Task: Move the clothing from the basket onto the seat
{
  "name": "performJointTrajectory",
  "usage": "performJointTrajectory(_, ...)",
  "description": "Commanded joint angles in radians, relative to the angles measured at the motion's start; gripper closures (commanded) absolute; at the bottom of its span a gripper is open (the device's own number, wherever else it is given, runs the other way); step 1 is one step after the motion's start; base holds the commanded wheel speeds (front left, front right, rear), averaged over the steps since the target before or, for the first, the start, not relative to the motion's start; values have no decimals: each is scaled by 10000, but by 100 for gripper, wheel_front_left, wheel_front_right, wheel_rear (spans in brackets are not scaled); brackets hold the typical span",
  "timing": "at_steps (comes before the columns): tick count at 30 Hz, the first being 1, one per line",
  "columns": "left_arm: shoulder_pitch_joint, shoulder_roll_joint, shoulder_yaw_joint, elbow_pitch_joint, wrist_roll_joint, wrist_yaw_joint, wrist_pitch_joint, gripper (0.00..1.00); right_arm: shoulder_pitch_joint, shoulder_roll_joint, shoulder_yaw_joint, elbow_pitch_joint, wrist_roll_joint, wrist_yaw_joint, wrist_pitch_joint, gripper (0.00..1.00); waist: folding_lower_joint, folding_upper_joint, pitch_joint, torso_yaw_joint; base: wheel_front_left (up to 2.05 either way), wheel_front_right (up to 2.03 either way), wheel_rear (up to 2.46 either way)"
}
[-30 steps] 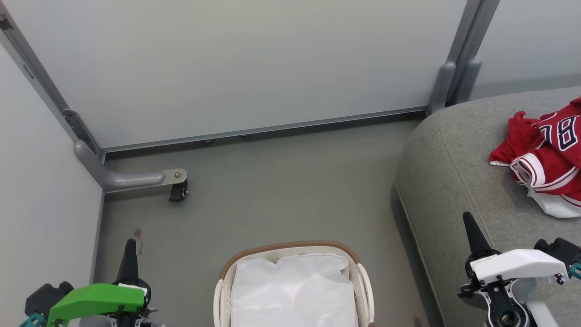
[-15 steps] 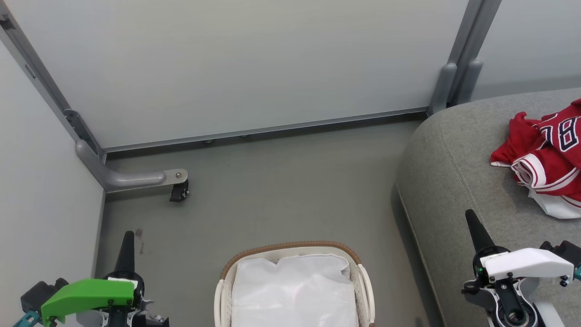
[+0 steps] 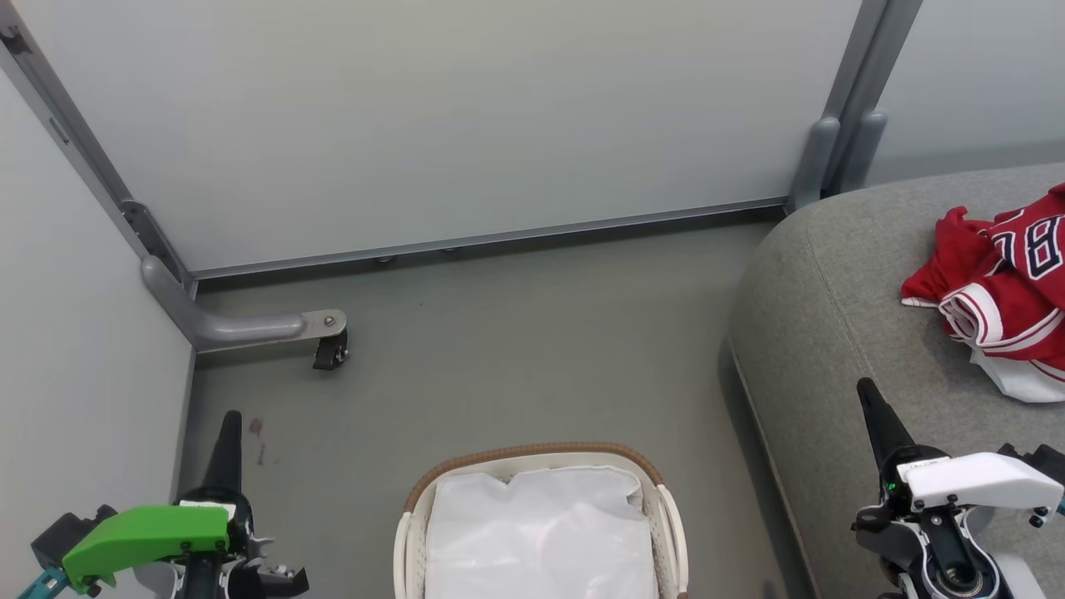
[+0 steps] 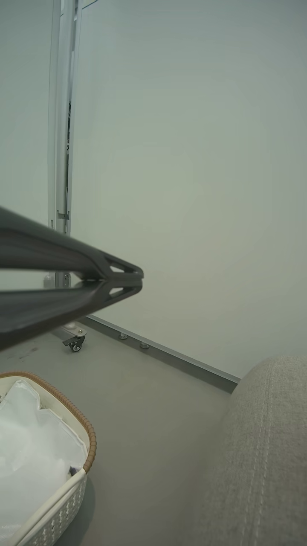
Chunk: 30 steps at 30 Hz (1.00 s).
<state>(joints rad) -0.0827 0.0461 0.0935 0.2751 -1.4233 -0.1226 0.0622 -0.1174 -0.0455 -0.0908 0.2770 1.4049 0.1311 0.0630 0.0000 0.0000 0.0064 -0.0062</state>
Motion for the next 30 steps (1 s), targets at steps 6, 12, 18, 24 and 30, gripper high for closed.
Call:
performJointTrajectory(6, -259, 63, 91, -133, -579, -64, 177, 100, 81, -66, -101, -152, 640, -5, 177, 100, 0, 0, -8, 14, 0, 0, 0)
performJointTrajectory(12, -247, 65, 140, -192, -980, -82, 289, 100, 93, -69, -149, -220, 1082, -5, 293, 100, 0, 0, -15, 28, 0, 0, 0)
performJointTrajectory(18, -294, 66, 179, -259, -1362, -102, 408, 100, 110, -71, -193, -275, 1509, -6, 400, 100, 0, 0, -22, 41, 0, 0, 0)
performJointTrajectory(24, -323, 69, 217, -305, -1761, -102, 520, 100, 130, -75, -239, -325, 1933, -6, 506, 100, 0, 0, -29, 54, 0, 0, 0)
performJointTrajectory(30, -318, 69, 227, -317, -1911, -102, 562, 100, 141, -76, -259, -351, 2093, -7, 547, 100, 0, 0, -33, 62, 0, 0, 0)
